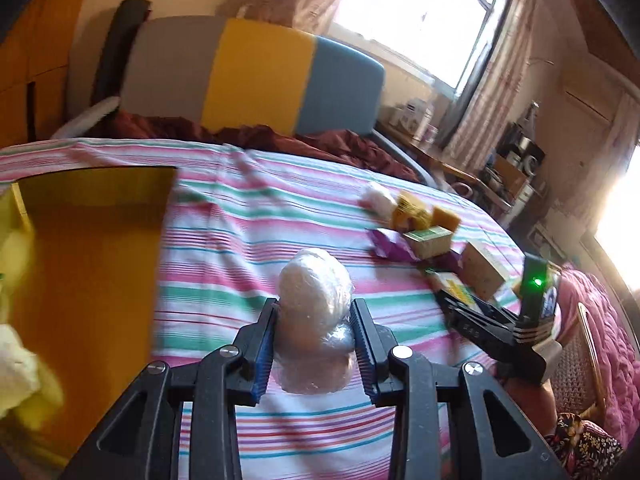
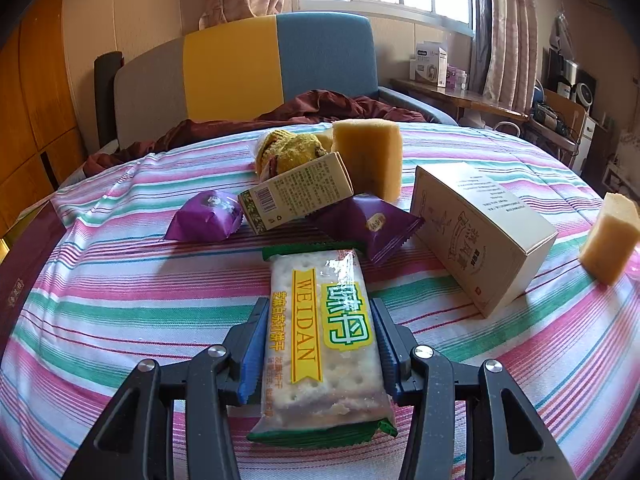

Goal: Organize objects
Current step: 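Drop the white bundle into the tray with the left tool while the right tool carries the WEIDAN packet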

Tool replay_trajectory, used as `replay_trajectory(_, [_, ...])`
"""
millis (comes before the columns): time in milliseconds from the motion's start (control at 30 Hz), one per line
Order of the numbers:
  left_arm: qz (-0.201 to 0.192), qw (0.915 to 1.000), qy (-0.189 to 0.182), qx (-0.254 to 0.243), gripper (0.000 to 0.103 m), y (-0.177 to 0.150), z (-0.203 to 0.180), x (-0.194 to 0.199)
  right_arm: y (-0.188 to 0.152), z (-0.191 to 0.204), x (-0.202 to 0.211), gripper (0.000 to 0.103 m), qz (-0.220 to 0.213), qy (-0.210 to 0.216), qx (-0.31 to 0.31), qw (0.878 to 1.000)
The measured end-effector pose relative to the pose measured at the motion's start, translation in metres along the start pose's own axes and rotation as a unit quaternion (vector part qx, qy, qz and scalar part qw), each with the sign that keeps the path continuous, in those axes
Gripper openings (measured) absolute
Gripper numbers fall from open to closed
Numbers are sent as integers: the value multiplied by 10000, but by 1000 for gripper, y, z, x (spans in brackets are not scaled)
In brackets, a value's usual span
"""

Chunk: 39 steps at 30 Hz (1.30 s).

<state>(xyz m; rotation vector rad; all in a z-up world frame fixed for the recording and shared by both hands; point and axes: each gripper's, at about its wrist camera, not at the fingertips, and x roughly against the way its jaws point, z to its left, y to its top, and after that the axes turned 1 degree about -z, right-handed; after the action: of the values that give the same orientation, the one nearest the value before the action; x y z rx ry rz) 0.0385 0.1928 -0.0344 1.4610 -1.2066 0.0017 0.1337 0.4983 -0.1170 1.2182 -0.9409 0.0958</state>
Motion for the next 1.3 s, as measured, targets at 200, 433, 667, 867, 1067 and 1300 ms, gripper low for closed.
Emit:
replay_trajectory(200, [-59, 9981, 412, 451, 35, 13, 53, 21, 0, 1, 0, 49, 2, -42, 35, 10000])
replay_trajectory(433, [72, 9916, 1029, 780, 35, 24, 115, 32, 0, 3, 0, 49, 7, -125, 109, 9999])
replay_trajectory(667, [140, 9847, 1325, 1125, 35, 29, 169, 39, 0, 5, 1, 49, 9, -187, 170, 9997])
replay_trajectory(867, [250, 9787, 1579, 1288, 36, 26, 198, 36, -1, 8, 2, 49, -4, -280, 240, 9993])
replay_trajectory(1067, [506, 9710, 1780, 1516, 49, 20, 226, 30, -1, 11, 6, 49, -36, -466, 282, 9985])
replay_trajectory(1300, [332, 9623, 1673, 2118, 60, 22, 243, 48, -1, 10, 24, 49, -5, -195, -404, 9990])
